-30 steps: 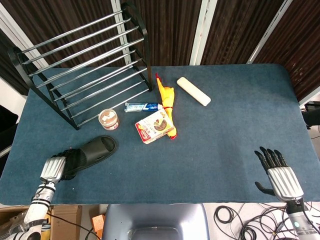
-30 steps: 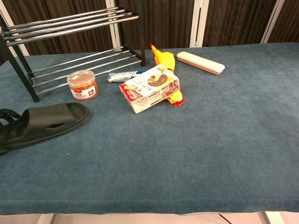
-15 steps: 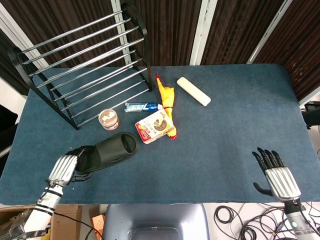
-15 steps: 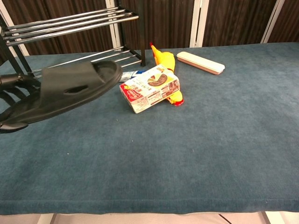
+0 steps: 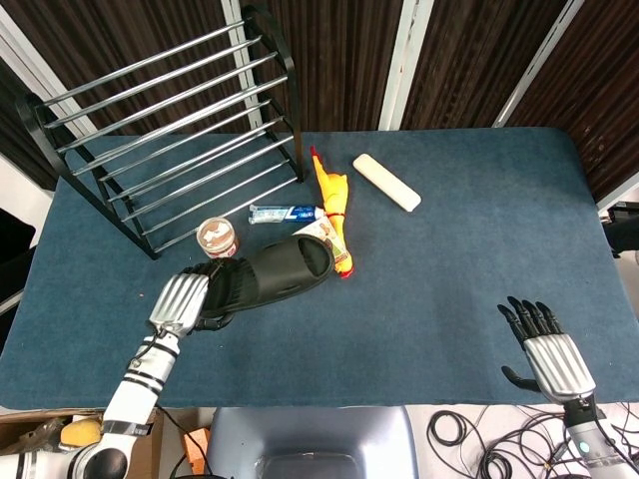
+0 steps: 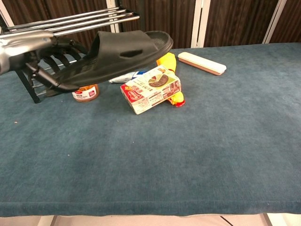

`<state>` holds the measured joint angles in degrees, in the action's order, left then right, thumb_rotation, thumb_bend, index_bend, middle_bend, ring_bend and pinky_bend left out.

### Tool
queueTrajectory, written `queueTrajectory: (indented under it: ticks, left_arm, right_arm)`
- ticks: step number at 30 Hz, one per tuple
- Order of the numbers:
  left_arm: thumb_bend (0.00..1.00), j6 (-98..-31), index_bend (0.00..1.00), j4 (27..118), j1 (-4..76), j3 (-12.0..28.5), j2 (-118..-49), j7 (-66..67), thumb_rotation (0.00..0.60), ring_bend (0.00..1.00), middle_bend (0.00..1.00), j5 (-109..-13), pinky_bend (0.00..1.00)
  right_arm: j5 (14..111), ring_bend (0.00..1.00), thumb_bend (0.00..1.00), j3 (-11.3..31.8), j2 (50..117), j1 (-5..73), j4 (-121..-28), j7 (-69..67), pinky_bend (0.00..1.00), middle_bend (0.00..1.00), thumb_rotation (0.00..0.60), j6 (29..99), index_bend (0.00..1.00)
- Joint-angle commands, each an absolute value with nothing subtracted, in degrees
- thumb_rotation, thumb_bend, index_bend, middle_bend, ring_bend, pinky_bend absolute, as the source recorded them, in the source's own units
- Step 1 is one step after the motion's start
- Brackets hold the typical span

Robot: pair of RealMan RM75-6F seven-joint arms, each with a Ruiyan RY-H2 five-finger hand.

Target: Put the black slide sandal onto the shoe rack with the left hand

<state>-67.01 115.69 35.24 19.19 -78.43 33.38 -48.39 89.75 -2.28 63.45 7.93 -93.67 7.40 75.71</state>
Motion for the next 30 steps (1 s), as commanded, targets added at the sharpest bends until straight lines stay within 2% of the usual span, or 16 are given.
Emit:
queueTrajectory:
  ticks: [1, 4, 8, 13, 18, 30]
  left_arm:
    - [0.28, -70.0, 0.44, 114.3, 45.1, 29.1, -83.9, 38.6, 0.600, 0.72, 0.72, -32.0, 0.84]
    - [0.30, -72.6, 0.44, 111.8, 49.4, 33.2, -85.3, 39.9, 0.600, 0.72, 0.72, -25.7, 0.84]
    - [0.35, -75.0, 0.44, 109.5, 53.7, 35.6, -85.6, 42.8, 0.600, 0.73, 0.73, -19.8, 0.84]
    - [0.36, -79.2, 0.44, 102.8, 58.3, 36.3, -88.0, 44.9, 0.600, 0.73, 0.73, -17.7, 0.84]
    - [0.36, -79.1, 0.44, 99.3, 59.7, 37.1, -89.1, 43.5, 0.600, 0.73, 0.73, -17.4, 0.84]
    - [0.36, -79.5, 0.44, 80.3, 65.3, 37.6, -92.7, 44.3, 0.600, 0.74, 0.74, -18.1, 0.84]
  right_arm:
    - [89.8, 0.00, 0.18, -2.4, 63.3, 8.0, -93.7, 7.1, 0.06, 0.00, 0.600, 75.7, 0.00]
    - [89.9, 0.00, 0.18, -2.5, 63.0, 8.1, -93.6, 6.6, 0.06, 0.00, 0.600, 75.5, 0.00]
    - [89.9, 0.00, 0.18, -2.5, 62.8, 8.2, -93.6, 6.1, 0.06, 0.00, 0.600, 75.3, 0.00]
    - [90.4, 0.00, 0.18, -2.7, 62.2, 8.0, -93.7, 5.1, 0.06, 0.00, 0.600, 75.7, 0.00]
    - [90.9, 0.00, 0.18, -2.9, 61.7, 7.8, -93.7, 4.1, 0.06, 0.00, 0.600, 76.2, 0.00]
    - [92.2, 0.00, 0.18, -3.2, 60.1, 7.6, -93.4, 0.2, 0.06, 0.00, 0.600, 77.4, 0.00]
